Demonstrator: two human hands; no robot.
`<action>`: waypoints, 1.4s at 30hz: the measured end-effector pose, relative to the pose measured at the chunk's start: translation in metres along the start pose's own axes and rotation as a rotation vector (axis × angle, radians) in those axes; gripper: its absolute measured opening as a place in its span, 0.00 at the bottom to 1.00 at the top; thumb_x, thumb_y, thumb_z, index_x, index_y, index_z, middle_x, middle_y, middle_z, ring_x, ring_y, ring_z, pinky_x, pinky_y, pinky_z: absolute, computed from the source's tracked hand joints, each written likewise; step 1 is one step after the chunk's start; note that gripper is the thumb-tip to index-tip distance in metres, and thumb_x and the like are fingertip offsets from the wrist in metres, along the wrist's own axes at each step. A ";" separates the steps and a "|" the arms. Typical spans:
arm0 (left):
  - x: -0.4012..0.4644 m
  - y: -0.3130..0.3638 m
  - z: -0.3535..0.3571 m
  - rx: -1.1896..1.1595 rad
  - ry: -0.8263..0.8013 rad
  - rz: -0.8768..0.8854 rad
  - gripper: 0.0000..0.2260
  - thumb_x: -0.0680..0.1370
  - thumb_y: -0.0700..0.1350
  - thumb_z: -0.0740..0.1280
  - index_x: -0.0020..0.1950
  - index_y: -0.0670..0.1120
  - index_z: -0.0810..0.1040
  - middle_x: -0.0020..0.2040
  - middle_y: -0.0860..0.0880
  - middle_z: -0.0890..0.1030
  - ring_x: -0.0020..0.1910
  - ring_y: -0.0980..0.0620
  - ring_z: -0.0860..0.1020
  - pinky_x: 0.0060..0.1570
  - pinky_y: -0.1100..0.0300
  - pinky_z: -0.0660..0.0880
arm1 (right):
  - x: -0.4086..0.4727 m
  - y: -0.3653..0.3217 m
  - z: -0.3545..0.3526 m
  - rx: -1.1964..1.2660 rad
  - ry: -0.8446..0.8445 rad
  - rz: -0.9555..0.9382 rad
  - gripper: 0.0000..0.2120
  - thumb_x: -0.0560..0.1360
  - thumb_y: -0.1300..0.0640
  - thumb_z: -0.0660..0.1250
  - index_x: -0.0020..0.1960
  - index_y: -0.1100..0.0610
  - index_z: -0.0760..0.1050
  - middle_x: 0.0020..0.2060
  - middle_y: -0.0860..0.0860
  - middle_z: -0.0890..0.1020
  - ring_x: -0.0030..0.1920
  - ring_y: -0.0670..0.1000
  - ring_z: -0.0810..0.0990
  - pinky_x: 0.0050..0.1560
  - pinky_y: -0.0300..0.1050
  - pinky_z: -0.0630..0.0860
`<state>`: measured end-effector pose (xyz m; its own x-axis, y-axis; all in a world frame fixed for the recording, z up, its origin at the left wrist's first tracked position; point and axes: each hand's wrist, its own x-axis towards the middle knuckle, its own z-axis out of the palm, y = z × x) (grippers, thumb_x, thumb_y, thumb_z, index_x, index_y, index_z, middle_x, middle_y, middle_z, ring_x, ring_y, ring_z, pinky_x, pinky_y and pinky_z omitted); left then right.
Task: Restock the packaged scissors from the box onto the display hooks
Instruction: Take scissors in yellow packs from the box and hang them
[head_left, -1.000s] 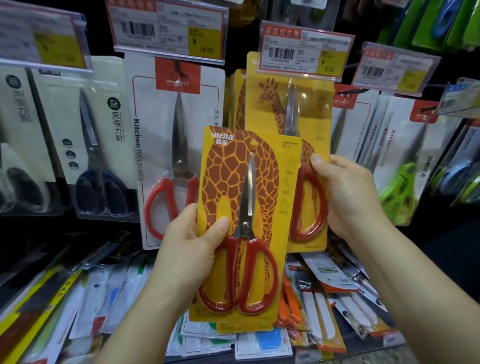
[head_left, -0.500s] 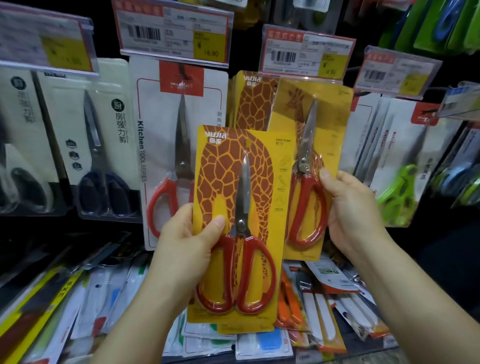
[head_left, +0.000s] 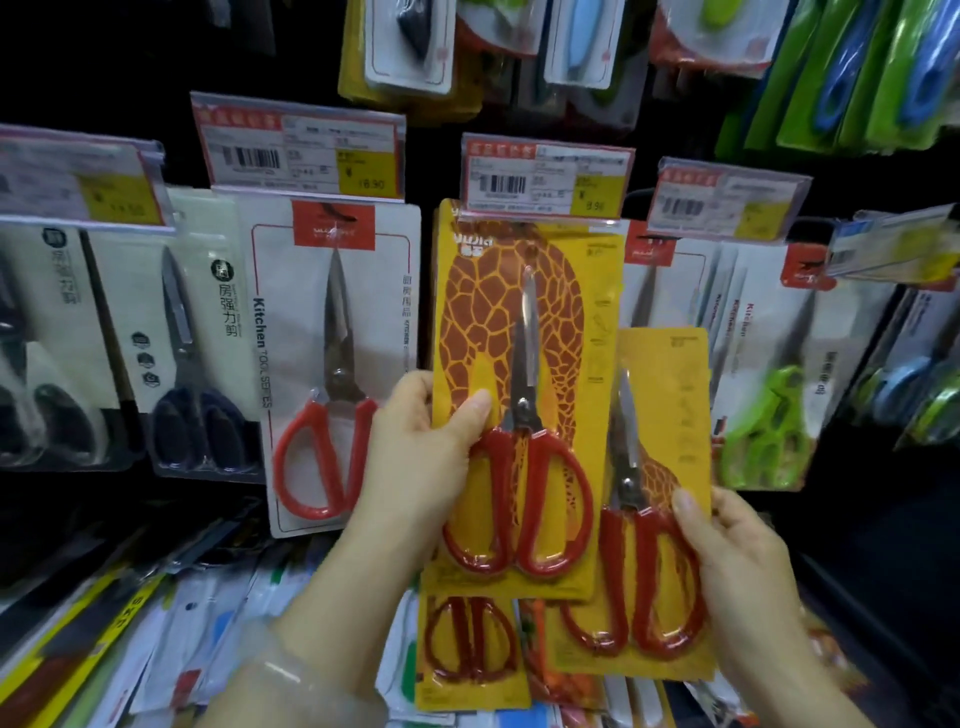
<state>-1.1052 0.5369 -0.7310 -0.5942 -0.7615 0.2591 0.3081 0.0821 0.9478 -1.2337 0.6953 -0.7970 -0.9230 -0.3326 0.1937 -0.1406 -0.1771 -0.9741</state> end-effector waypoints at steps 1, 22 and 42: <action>0.005 0.006 0.003 0.013 -0.006 0.015 0.01 0.77 0.43 0.66 0.47 0.48 0.75 0.39 0.48 0.83 0.36 0.51 0.83 0.37 0.52 0.82 | -0.001 0.001 -0.002 0.007 0.006 0.015 0.07 0.77 0.57 0.63 0.43 0.56 0.79 0.33 0.52 0.85 0.34 0.51 0.83 0.39 0.50 0.79; 0.042 0.019 0.018 0.295 0.109 0.070 0.03 0.77 0.47 0.64 0.44 0.52 0.73 0.46 0.47 0.81 0.47 0.45 0.81 0.52 0.45 0.78 | -0.004 0.019 -0.010 0.107 0.167 0.075 0.07 0.78 0.58 0.62 0.44 0.55 0.77 0.32 0.52 0.84 0.39 0.57 0.80 0.47 0.58 0.78; 0.065 0.003 0.022 0.178 0.151 -0.068 0.04 0.76 0.48 0.66 0.49 0.49 0.74 0.51 0.45 0.81 0.51 0.44 0.80 0.55 0.44 0.77 | -0.009 0.012 -0.011 0.212 0.053 0.025 0.08 0.78 0.56 0.61 0.43 0.55 0.76 0.33 0.52 0.84 0.32 0.49 0.83 0.33 0.46 0.82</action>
<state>-1.1591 0.5020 -0.7073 -0.4876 -0.8553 0.1753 0.1274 0.1290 0.9834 -1.2315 0.7067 -0.8116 -0.9435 -0.2914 0.1576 -0.0438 -0.3617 -0.9313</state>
